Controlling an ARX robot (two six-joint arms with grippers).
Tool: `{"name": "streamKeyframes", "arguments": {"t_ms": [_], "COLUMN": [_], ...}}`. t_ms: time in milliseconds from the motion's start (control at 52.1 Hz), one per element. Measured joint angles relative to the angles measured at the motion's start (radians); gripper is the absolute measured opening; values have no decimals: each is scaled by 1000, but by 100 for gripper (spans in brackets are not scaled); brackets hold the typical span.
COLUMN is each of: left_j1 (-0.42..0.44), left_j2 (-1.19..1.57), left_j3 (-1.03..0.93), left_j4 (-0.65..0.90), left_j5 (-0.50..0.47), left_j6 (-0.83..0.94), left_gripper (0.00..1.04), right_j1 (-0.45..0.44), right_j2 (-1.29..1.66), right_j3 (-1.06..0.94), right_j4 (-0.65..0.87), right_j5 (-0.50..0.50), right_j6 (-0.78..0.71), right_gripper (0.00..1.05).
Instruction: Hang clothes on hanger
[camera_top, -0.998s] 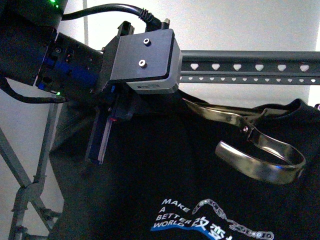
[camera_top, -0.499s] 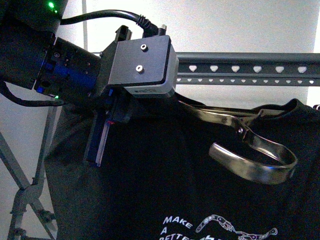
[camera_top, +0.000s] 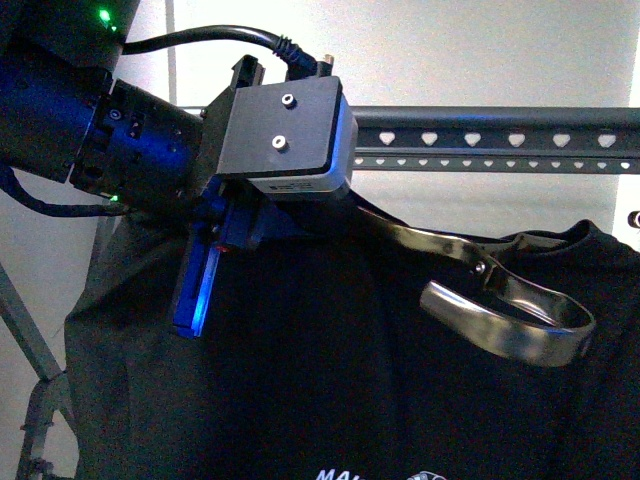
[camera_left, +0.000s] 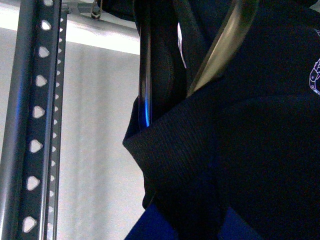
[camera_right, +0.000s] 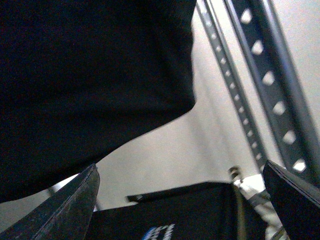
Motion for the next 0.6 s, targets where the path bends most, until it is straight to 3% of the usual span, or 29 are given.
{"name": "streamKeyframes", "arguments": {"t_ms": [173,422,595], "left_j1": [-5,-3,-3], "left_j2": [0,0,0], "left_j3": [0,0,0], "left_j4": [0,0,0], "left_j5": [3,2,1], "left_j6": [0,0,0], "left_gripper": [4,4,4], "right_j1": [119,245,279], "right_j2": [75,203,282], "right_j3": [214,396,494], "right_j4": [-100,-269,-295], "right_j5": [26,115,174], "right_j6": [-173,-257,-224], "right_gripper": [97,97,69]}}
